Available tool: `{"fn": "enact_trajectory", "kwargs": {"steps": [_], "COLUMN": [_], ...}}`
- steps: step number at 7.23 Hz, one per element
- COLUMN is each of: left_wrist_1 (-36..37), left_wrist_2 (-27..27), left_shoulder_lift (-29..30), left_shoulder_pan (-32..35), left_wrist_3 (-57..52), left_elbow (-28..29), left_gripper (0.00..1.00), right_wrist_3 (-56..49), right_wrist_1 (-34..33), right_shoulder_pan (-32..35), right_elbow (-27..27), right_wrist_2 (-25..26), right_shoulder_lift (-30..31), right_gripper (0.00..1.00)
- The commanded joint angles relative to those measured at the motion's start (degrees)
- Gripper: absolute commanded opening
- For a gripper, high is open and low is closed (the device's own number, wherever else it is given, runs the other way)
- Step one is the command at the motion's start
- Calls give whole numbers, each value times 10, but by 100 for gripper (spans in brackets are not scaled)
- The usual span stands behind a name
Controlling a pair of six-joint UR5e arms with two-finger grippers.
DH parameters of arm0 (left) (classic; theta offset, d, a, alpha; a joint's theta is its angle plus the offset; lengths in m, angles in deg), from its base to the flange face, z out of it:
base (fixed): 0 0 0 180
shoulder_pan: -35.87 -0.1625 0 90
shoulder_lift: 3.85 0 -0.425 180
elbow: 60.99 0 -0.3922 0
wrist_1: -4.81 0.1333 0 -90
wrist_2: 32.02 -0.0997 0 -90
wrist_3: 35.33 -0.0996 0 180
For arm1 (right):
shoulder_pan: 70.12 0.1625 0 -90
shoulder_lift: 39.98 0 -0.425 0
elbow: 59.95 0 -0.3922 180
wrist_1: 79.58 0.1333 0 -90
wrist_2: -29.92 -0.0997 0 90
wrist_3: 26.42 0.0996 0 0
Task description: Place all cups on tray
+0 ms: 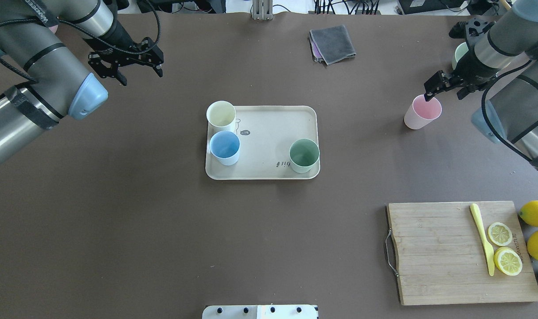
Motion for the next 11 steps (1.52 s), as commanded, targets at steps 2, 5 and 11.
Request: {"fn": "enact_trajectory", "kwargs": {"steps": [2, 5, 11], "left_wrist_1": [0, -1, -1], "left_wrist_2": [0, 0, -2], "left_shoulder_lift": [-1, -1, -1], "left_shoulder_pan": [-2, -3, -3], "left_wrist_3": [0, 0, 0], "left_elbow": [0, 2, 2], "left_gripper": [98, 98, 98], "right_wrist_3": [1, 2, 2], "right_wrist_1": [0, 0, 0], "right_shoulder_pan": [-3, -11, -22], "right_elbow": [7, 17, 27], "right_wrist_2": [1, 9, 14], "right_shoulder_lift": [4, 6, 2], "right_gripper": [100, 100, 0]}}
